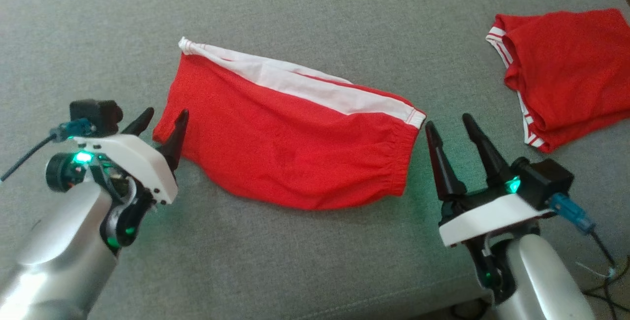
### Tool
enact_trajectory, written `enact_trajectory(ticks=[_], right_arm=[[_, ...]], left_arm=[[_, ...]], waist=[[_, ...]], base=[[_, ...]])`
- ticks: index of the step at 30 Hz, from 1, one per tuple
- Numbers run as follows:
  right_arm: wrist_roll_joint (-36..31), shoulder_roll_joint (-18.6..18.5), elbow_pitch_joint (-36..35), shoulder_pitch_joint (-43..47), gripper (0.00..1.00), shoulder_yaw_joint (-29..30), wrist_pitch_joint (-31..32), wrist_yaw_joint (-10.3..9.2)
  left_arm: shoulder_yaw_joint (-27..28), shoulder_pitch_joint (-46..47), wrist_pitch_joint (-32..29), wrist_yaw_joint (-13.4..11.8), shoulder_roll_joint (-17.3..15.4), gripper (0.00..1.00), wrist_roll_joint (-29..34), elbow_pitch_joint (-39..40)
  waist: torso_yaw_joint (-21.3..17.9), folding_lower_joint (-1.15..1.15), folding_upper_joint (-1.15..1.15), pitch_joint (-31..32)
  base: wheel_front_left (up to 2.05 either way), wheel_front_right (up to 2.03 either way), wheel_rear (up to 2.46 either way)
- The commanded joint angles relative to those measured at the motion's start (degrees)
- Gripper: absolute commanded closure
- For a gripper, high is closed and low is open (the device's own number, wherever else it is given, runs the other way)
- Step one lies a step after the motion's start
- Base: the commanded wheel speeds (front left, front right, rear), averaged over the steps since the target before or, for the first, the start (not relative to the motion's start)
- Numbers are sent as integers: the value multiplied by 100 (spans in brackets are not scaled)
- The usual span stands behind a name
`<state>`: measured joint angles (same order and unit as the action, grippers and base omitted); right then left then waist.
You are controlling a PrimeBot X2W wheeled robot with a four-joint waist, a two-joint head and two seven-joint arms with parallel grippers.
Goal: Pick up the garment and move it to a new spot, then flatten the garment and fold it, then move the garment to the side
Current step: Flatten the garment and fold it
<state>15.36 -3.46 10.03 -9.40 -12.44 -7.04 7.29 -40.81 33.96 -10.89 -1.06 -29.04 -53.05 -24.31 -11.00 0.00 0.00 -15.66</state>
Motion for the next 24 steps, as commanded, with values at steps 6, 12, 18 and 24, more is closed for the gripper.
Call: enact_trajectory(ticks=[6, 12, 18, 24], right_arm=[[-147, 58, -993, 222, 0, 126, 311, 20], [-190, 58, -1403, 346, 0, 201, 493, 20], [-198, 58, -1575, 427, 0, 165, 551, 20], [-201, 58, -1630, 451, 0, 108, 543, 20]], left_arm=[[135, 175, 77, -132, 36, 0, 26, -59], [19, 239, 36, -188, 165, 0, 100, -267], [-91, 289, -31, -235, 282, 0, 152, -372], [-244, 310, -126, -203, 396, 100, 200, -460]], waist=[[-80, 0, 0, -216], [-99, 0, 0, -252], [-101, 0, 0, -243], [-113, 0, 0, -197]], base=[[0, 0, 0], [0, 0, 0], [0, 0, 0], [0, 0, 0]])
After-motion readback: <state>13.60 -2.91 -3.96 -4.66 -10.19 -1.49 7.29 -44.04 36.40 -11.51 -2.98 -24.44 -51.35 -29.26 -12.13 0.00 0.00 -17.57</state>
